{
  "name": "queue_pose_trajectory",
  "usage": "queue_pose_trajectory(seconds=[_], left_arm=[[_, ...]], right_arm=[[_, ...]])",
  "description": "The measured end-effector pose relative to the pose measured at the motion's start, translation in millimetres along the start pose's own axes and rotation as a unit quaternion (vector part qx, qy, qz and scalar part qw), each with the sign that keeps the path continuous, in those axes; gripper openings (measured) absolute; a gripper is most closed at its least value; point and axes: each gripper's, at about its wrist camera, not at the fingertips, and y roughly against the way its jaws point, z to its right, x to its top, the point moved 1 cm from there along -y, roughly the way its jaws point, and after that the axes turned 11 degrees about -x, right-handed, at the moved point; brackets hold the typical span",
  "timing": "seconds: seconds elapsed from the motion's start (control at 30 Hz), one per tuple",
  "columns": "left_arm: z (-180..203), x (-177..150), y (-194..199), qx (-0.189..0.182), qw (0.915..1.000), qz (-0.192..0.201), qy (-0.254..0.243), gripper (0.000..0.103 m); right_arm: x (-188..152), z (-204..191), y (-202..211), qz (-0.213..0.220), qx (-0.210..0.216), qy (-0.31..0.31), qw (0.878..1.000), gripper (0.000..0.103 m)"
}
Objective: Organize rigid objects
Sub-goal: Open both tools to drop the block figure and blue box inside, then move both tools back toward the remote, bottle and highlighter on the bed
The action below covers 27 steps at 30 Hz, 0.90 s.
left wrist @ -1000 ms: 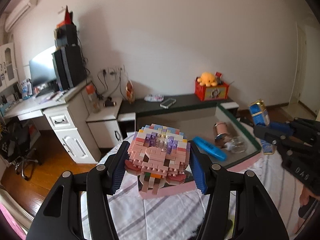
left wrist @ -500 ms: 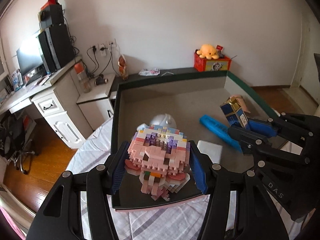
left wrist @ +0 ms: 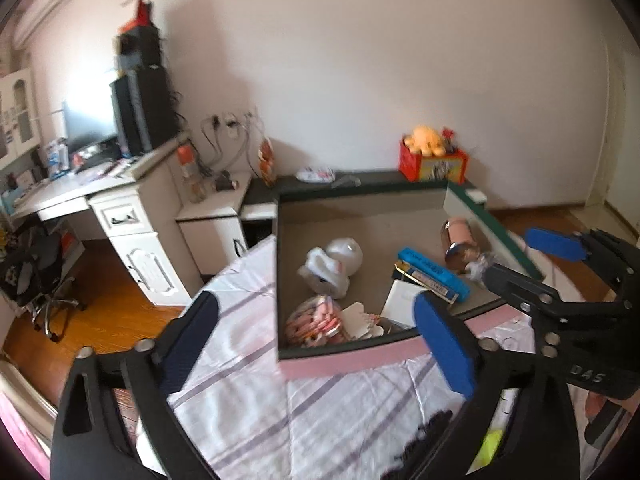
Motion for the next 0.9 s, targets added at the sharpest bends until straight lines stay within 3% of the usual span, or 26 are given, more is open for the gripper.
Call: queue_pose_trajectory(seconds=[0.07, 0.2, 0.33, 0.4, 0.53, 0.9], left_arm=[[-0.3, -2.3, 27.8, 0.003, 0.9998, 0.020, 0.000, 0.103], [1.8, -10.4, 80.1, 0.030, 0.9979, 0.058, -0.002, 0.103], [4.8, -25.6, 134.8, 0.029, 0.9946, 0.100, 0.001, 0.103], [6.6, -31.7, 155.6, 0.037, 0.9931, 0.112, 0.000, 0.103], [10.7, -47.2, 194.3, 0.058, 0.9903, 0.126, -0.011, 0.103], [30.8, -74.7, 246.6, 0.053, 0.9875, 0.142, -0.042, 0.103]], right_arm=[[2.8, -0.6, 20.3, 0.015, -0.001, -0.006, 1.000, 0.080], [2.9, -0.1, 74.5, 0.052, -0.009, -0.029, 0.998, 0.082], [-3.5, -4.4, 128.4, 0.099, -0.011, -0.051, 0.994, 0.089], [-8.3, -8.2, 152.1, 0.120, -0.011, -0.056, 0.991, 0.103], [-18.6, -14.2, 191.6, 0.152, -0.024, -0.060, 0.986, 0.103], [-45.8, -27.5, 242.1, 0.149, -0.038, -0.062, 0.986, 0.103]])
